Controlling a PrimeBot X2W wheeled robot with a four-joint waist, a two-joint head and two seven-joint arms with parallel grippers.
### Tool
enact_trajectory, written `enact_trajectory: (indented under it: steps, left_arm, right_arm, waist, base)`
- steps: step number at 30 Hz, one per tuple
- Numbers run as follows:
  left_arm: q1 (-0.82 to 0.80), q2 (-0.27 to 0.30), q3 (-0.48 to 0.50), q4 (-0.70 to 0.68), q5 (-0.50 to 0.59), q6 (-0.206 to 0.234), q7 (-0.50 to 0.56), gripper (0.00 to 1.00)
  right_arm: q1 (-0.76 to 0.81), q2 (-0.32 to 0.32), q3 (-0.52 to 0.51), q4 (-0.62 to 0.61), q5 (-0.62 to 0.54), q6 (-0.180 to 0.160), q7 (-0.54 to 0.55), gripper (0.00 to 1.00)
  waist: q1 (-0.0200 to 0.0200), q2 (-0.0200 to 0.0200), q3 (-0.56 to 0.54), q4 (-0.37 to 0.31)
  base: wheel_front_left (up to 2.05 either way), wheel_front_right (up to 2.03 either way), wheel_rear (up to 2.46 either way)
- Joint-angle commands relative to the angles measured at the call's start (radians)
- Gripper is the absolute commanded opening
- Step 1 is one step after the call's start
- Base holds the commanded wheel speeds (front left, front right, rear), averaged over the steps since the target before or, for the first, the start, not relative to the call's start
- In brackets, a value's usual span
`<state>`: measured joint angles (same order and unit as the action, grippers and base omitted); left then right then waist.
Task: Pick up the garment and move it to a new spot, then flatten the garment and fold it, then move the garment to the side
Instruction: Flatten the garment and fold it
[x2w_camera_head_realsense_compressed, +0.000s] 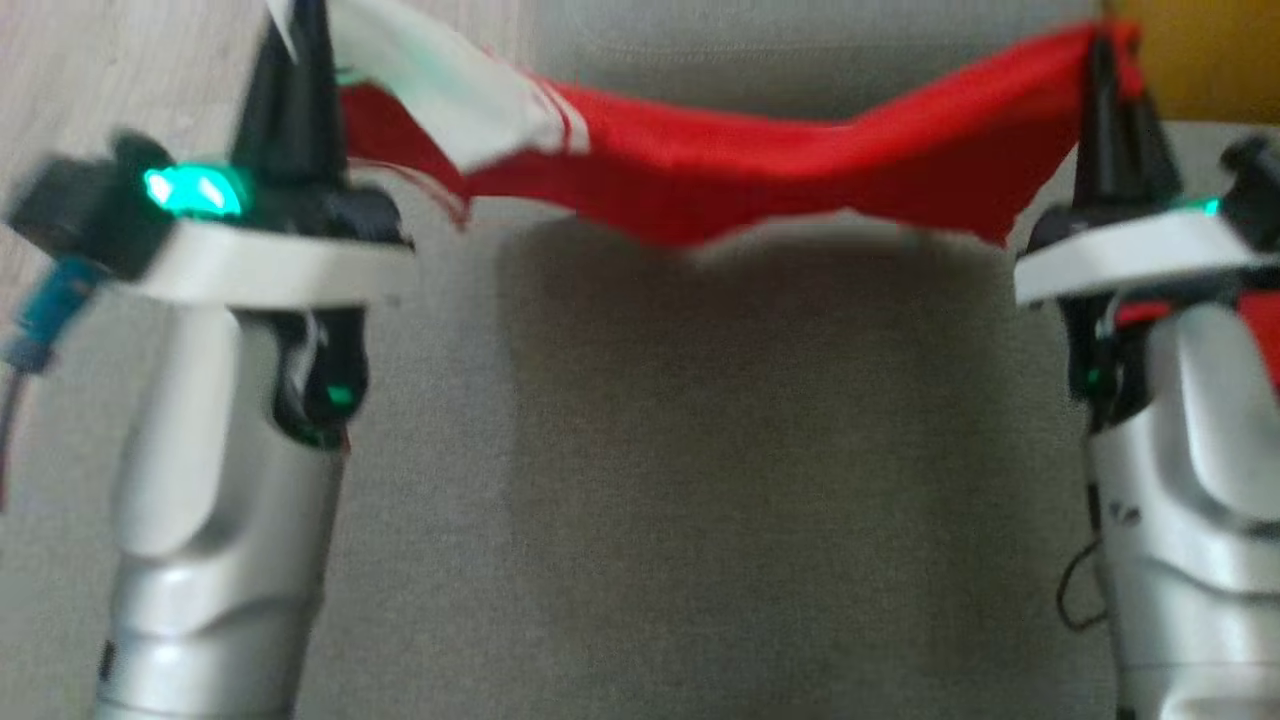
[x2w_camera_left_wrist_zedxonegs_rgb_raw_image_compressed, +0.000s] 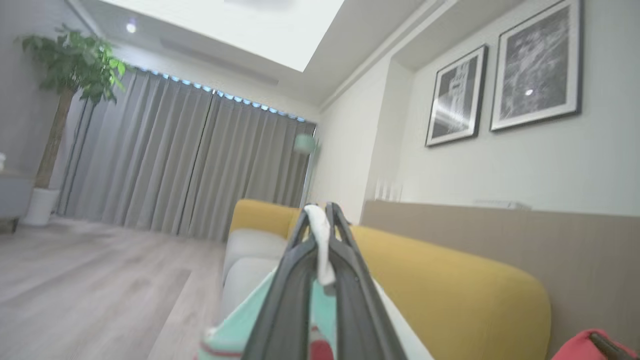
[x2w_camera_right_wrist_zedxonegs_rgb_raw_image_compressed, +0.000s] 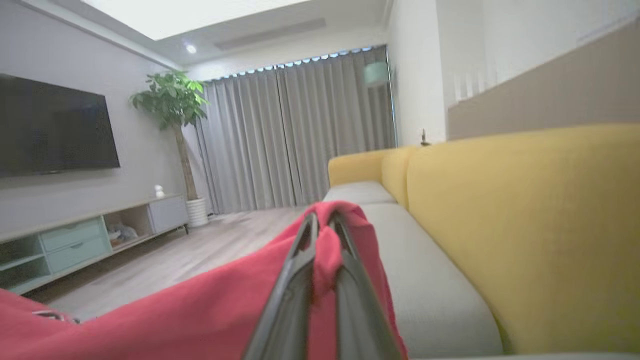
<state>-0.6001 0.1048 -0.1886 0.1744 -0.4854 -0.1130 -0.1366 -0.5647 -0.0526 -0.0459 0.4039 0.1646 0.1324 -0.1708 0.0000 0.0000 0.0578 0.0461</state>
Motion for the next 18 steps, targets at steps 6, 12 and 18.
enact_trajectory:
  steps: [6,12,18]
  left_arm:
    - [-0.141,0.031,0.072,-0.182,-0.034,0.027,0.053,0.0]
    - [-0.181,0.083,0.081,-0.399,-0.045,0.063,0.2,0.0]
    - [-0.225,0.154,0.096,-0.42,-0.033,0.076,0.308,0.0]
  right_arm:
    - [-0.087,-0.039,0.062,-0.233,-0.001,-0.002,0.088,0.0]
    - [-0.061,-0.081,0.06,-0.501,0.024,-0.002,0.246,0.0]
    - [-0.064,-0.07,0.016,-0.616,0.011,-0.002,0.39,0.0]
  waist:
    - [0.0,0.0,-0.042,-0.018]
    - [0.0,0.0,-0.021,-0.03]
    - [0.0,0.0,0.076,-0.042]
  base:
    - [0.0,0.0,0.0]
    - [0.0,0.0,0.0]
    - [0.0,0.0,0.0]
